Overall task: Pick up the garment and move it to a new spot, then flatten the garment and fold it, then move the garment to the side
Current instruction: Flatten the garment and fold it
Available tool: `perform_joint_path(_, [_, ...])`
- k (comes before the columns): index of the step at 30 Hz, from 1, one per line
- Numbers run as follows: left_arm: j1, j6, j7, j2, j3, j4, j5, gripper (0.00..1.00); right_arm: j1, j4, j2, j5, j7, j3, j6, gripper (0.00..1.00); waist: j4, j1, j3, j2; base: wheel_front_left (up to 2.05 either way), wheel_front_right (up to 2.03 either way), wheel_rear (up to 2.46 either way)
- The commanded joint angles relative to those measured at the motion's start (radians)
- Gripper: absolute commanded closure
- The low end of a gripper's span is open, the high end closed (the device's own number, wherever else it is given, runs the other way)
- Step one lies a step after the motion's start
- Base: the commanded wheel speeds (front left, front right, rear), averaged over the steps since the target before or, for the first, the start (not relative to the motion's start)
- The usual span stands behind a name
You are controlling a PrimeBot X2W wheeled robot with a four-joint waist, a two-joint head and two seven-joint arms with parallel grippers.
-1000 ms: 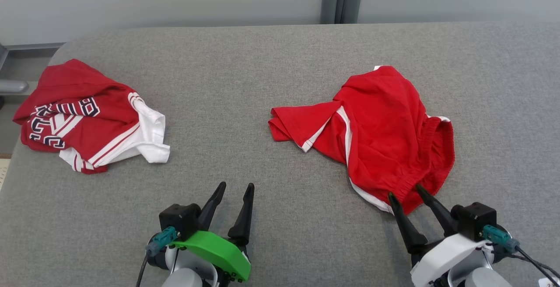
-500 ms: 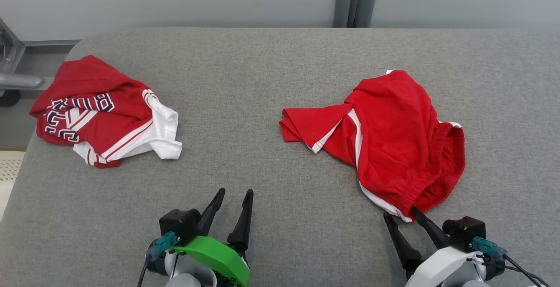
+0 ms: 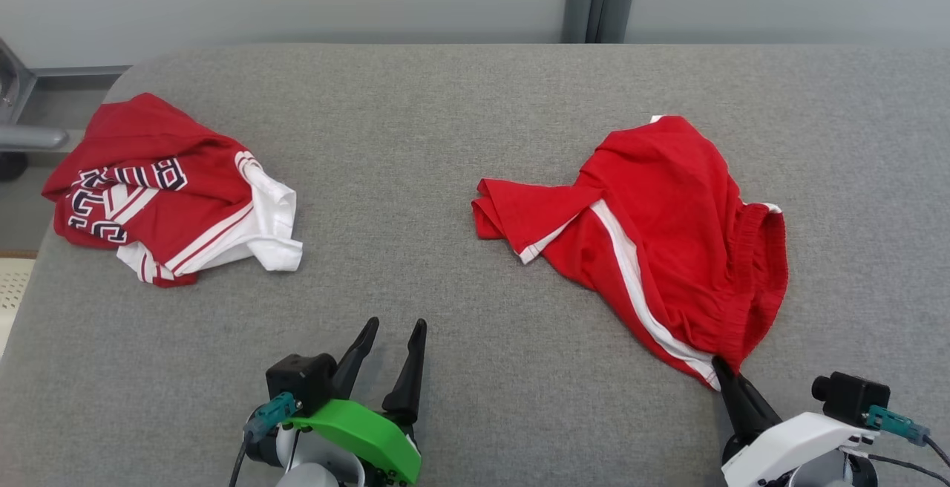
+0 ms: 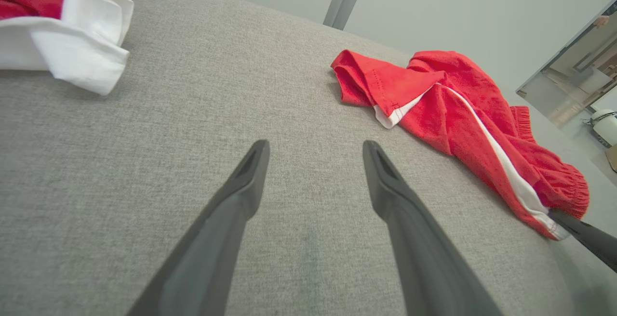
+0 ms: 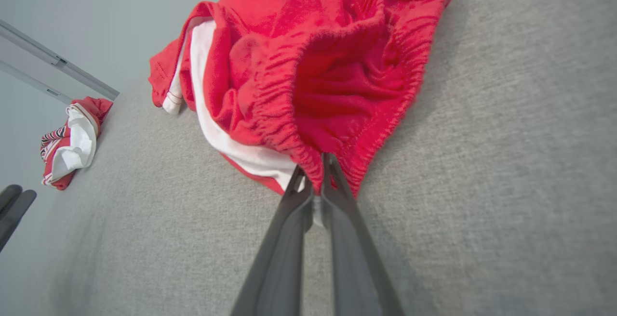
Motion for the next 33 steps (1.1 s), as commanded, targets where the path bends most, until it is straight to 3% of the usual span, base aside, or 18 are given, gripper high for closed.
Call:
perform_joint_path(1, [0.009, -0.003, 0.001, 0.003, 0.001, -0.003, 0.004, 0.00, 0.013, -0.006, -0.013, 0.019, -0.003, 0.006, -0.001, 1.00, -0.014, 0.0000, -0.004, 0.0000, 0.00, 0.00, 0.00])
perform_joint_path(13, [-0.002, -0.003, 0.001, 0.003, -0.009, 0.007, 0.001, 0.00, 0.054, -0.033, -0.159, 0.244, 0.022, 0.068, -0.001, 1.00, -0.071, 0.0000, -0.013, 0.0000, 0.00, 0.00, 0.00])
perform_joint_path(20, [-0.006, -0.004, 0.001, 0.003, -0.011, 0.012, 0.004, 0.00, 0.053, 0.005, -0.219, 0.244, 0.006, 0.076, -0.001, 1.00, -0.084, 0.0000, -0.015, 0.0000, 0.00, 0.00, 0.00])
perform_joint_path(21, [-0.006, -0.004, 0.001, 0.003, -0.011, 0.012, 0.004, 0.00, 0.047, 0.008, -0.219, 0.235, 0.004, 0.073, -0.001, 0.58, -0.086, 0.0000, -0.016, 0.0000, 0.00, 0.00, 0.00])
perform_joint_path(22, [-0.006, -0.004, 0.001, 0.003, -0.011, 0.012, 0.005, 0.00, 0.040, 0.011, -0.215, 0.225, 0.001, 0.067, -0.001, 0.00, -0.089, 0.0000, -0.016, 0.0000, 0.00, 0.00, 0.00])
perform_joint_path(26, [-0.004, -0.004, 0.001, 0.003, -0.011, 0.009, 0.005, 0.00, 0.021, 0.008, -0.206, 0.169, -0.003, 0.060, -0.001, 0.00, -0.102, 0.0000, -0.020, 0.0000, 0.00, 0.00, 0.00])
perform_joint_path(33, [-0.021, -0.004, 0.001, 0.003, -0.055, 0.006, -0.012, 0.00, 0.034, -0.072, -0.155, -0.034, -0.003, -0.101, -0.001, 0.00, -0.159, 0.0000, -0.017, 0.0000, 0.00, 0.00, 0.00])
